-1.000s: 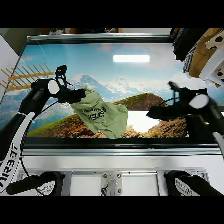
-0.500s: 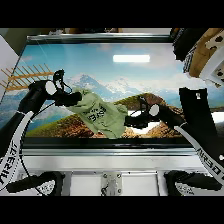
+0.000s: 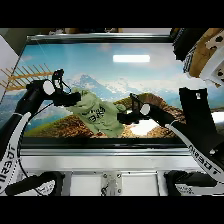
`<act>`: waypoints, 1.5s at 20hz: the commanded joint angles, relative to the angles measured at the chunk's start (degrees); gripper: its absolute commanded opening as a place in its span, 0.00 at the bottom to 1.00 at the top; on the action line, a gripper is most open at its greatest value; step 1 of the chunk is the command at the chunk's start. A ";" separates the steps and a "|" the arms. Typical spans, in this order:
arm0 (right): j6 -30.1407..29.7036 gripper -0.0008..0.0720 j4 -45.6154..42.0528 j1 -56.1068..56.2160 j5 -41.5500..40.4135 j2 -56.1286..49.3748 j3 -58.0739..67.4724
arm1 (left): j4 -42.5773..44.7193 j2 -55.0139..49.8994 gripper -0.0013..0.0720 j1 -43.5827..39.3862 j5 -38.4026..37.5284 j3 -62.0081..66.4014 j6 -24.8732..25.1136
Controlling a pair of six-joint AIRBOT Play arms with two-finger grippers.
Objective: Fold the clothes and pants, and hang the long-sleeved shirts on hangers.
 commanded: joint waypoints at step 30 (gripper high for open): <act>-1.92 0.03 -20.41 -16.02 21.94 16.83 8.46 | -20.90 -23.23 0.94 -0.24 -6.80 6.95 32.04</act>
